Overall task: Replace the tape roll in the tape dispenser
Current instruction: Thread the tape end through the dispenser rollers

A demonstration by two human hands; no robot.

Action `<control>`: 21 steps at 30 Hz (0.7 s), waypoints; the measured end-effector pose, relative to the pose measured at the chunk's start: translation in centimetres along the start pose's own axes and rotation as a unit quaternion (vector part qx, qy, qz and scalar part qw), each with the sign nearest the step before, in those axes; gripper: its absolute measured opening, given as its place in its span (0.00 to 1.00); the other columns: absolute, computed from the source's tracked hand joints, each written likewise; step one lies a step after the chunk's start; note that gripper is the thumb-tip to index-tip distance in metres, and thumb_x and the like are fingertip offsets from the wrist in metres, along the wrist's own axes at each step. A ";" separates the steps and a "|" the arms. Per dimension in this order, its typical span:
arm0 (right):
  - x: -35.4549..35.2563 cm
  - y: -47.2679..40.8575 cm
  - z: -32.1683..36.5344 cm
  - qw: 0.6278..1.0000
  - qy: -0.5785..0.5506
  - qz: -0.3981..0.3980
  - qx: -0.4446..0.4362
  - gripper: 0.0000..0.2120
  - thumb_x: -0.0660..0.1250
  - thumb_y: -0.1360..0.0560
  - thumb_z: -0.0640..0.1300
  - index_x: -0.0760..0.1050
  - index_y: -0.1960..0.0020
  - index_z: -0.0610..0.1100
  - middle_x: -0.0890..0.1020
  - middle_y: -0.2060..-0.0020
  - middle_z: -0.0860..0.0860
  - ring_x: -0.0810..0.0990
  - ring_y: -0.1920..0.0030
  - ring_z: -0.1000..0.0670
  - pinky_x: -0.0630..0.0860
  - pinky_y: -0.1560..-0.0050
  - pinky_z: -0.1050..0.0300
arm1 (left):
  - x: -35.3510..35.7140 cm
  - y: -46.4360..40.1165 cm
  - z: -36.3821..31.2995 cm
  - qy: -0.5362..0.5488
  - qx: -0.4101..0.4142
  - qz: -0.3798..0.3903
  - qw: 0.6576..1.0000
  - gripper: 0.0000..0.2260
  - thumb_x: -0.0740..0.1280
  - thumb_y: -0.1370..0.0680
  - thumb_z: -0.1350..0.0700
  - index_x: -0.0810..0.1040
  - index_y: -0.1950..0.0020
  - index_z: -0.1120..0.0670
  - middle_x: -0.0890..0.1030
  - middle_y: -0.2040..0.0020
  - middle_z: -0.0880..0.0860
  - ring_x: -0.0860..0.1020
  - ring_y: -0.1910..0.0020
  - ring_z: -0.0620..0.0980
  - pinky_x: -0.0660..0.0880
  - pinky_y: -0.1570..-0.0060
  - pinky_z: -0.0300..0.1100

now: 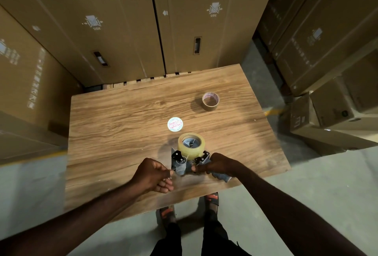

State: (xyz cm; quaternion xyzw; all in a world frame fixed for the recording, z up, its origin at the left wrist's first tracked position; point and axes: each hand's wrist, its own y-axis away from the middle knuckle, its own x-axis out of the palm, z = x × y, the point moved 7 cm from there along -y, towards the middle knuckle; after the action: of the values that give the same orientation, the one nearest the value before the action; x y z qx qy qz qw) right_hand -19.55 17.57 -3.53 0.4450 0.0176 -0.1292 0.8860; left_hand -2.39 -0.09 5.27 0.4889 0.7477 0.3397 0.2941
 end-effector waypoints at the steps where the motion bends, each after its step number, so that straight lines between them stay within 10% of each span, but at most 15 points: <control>1: 0.0 0.0 0.1 1.000 -0.001 -0.001 -0.003 0.19 0.81 0.31 0.65 0.81 0.65 0.52 0.81 0.74 0.56 0.78 0.70 0.54 0.75 0.64 0.58 | -0.1 -0.1 0.1 0.005 0.004 -0.005 1.000 0.07 0.74 0.25 0.64 0.79 0.56 0.67 0.85 0.66 0.65 0.86 0.69 0.57 0.84 0.70 0.46; 21: -0.7 3.4 -0.4 0.968 0.026 -0.248 0.000 0.38 0.79 0.44 0.76 0.82 0.61 0.40 0.87 0.72 0.45 0.87 0.73 0.44 0.84 0.68 0.49 | -2.2 -3.0 1.1 0.047 0.096 -0.082 0.991 0.03 0.75 0.27 0.67 0.82 0.57 0.64 0.85 0.64 0.62 0.86 0.68 0.55 0.83 0.68 0.43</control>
State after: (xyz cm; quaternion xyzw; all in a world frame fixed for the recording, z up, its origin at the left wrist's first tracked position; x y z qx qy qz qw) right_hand -19.40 19.98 -1.00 0.4297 0.1505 -0.3333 0.8256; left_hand -2.39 -2.75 2.47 0.4355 0.8272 0.2642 0.2372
